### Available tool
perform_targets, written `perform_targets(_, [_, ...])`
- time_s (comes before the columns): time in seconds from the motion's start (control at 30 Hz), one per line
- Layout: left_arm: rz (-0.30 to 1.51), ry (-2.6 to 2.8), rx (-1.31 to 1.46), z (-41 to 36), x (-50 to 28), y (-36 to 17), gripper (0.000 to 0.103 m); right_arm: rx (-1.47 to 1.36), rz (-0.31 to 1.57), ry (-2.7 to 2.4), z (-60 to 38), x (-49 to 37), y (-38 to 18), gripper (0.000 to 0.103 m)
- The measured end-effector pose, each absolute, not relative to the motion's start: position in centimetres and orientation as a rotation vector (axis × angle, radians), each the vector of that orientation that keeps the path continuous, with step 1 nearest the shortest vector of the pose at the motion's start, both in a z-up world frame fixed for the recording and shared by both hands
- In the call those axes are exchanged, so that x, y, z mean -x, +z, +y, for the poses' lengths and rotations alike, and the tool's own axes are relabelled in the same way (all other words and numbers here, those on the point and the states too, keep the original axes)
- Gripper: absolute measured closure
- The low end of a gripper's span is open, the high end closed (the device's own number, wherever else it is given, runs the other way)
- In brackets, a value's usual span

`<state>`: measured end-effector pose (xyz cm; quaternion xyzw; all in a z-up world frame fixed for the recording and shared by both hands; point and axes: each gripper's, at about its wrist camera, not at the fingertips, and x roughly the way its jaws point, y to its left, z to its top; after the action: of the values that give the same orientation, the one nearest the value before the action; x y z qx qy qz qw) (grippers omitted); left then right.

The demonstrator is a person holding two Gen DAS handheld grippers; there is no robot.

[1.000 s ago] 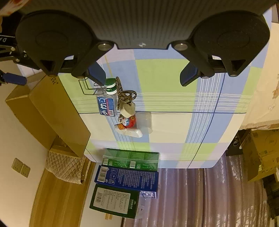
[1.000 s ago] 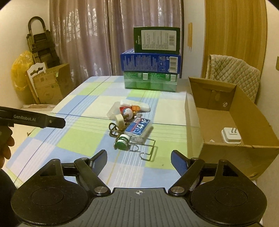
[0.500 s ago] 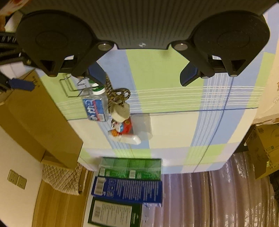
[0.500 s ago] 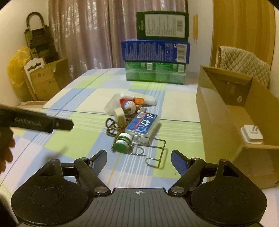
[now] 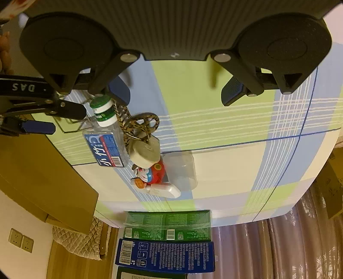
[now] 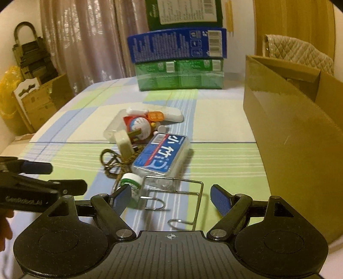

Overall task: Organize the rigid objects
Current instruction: 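Grasp the green lip salve jar with the left gripper while the right grasps the wire rack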

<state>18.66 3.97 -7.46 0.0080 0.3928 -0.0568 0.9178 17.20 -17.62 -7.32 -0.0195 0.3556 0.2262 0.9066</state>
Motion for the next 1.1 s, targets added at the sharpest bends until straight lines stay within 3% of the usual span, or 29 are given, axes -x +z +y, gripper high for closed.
perform_targets(0.37, [0.808, -0.142, 0.037, 3.6, -19.2, -7.6, 0.014, 0.018, 0.742, 0.441, -17.6, -18.4, -8.8, 0.026])
perform_targets(0.53, [0.815, -0.145, 0.048, 3.6, -19.3, -7.7, 0.014, 0.015, 0.743, 0.448, -17.4, -18.7, -8.8, 0.037])
perform_targets(1.1, [0.808, -0.182, 0.081, 3.5, -19.1, -7.4, 0.014, 0.115, 0.705, 0.457, -17.1, -17.9, -8.8, 0.038])
